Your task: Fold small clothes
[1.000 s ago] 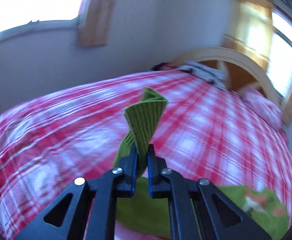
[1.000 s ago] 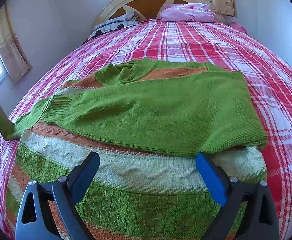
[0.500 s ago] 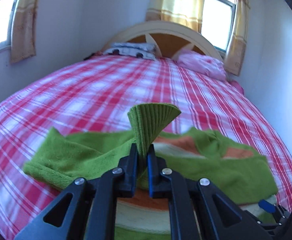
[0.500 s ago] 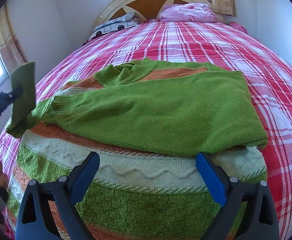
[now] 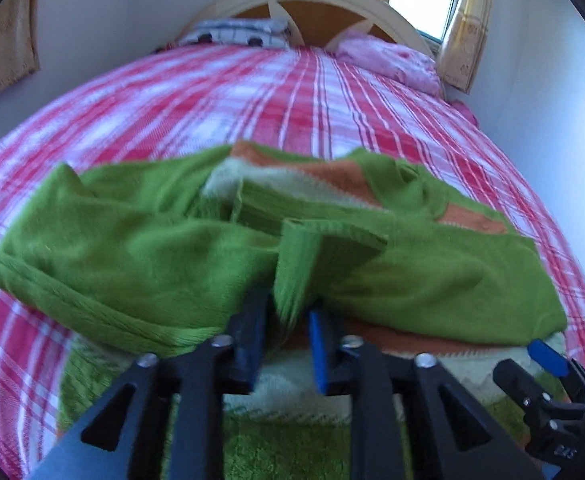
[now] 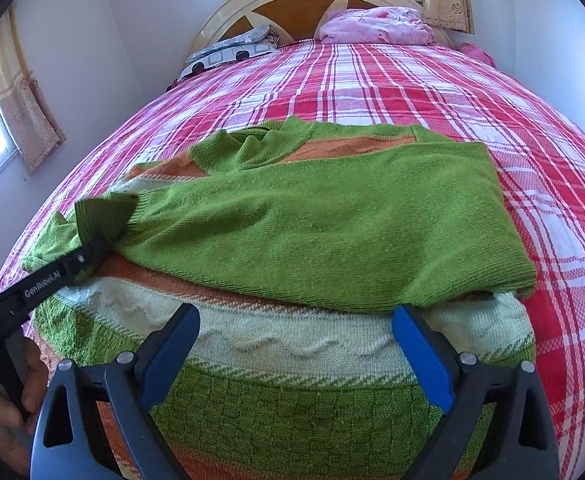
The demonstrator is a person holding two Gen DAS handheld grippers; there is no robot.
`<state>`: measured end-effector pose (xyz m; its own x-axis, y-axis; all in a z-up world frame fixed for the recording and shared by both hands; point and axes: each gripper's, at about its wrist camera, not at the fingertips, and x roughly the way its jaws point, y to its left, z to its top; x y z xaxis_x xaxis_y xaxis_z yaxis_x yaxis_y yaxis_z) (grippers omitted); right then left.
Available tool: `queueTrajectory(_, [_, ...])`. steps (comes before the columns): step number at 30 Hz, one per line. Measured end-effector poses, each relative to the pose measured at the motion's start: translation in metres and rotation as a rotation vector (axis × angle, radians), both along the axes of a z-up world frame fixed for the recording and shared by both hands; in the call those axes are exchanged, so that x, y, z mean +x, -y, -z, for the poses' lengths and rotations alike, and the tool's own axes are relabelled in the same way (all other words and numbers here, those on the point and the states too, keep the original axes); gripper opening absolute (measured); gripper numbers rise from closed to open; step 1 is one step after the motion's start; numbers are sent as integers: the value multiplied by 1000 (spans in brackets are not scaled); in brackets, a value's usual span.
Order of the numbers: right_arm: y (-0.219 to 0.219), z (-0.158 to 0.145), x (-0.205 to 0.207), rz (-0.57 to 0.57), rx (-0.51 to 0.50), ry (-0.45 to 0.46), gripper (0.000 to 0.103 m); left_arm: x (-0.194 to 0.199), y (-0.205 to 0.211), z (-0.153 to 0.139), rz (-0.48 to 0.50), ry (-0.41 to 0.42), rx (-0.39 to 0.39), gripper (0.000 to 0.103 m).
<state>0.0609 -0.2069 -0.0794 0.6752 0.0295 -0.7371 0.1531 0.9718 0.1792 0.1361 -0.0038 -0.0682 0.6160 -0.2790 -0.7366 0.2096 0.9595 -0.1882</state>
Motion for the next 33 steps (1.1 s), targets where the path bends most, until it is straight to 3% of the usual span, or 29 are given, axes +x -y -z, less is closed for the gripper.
queueTrajectory(1, [0,0,0,0,-2,-1,98,-3,-1,-1,13,-3,-16,33])
queueTrajectory(3, [0,0,0,1,-4,-2,98,-15,-6,-6,32,-14,-20,55])
queueTrajectory(4, [0,0,0,1,-5,-3,98,-23,-11,-9,34,-16,-22,74])
queueTrajectory(8, [1,0,0,1,-1,0,98,-51,-44,-17,-28,36,-27,94])
queueTrajectory(13, [1,-5,-1,2,2,0,98,-61,-93,-8,-186,72,18,95])
queueTrajectory(15, [-2,-22,-4,-8,68,53,98,-54,-111,4,-209,5,-106,95])
queueTrajectory(17, [-8,-43,-5,-37,193,135,98,-52,-123,9,-250,3,-213,95])
queueTrajectory(18, [-15,-51,-1,-60,241,158,98,-54,-124,9,-265,18,-235,95])
queueTrajectory(20, [-38,-57,15,-113,250,134,97,-54,-118,9,-265,17,-201,95])
queueTrajectory(21, [-51,-54,24,-137,230,101,92,-54,-114,8,-264,20,-177,95])
queueTrajectory(22, [-69,-47,34,-168,197,70,70,-54,-111,8,-263,20,-155,95])
queueTrajectory(24, [-90,-33,45,-177,138,12,51,-55,-107,7,-259,21,-138,95])
queueTrajectory(28, [-119,-2,61,-190,170,-79,51,-58,-117,9,-258,30,-191,95])
queueTrajectory(30, [-129,-2,62,-190,119,-58,51,-58,-120,9,-258,33,-199,95])
queueTrajectory(31, [-134,-3,64,-194,96,-55,45,-57,-121,10,-257,34,-198,95])
queueTrajectory(32, [-138,-2,66,-201,75,-57,34,-58,-121,10,-258,35,-197,95])
queueTrajectory(33, [-139,0,68,-212,75,-68,10,-58,-121,10,-258,35,-196,95])
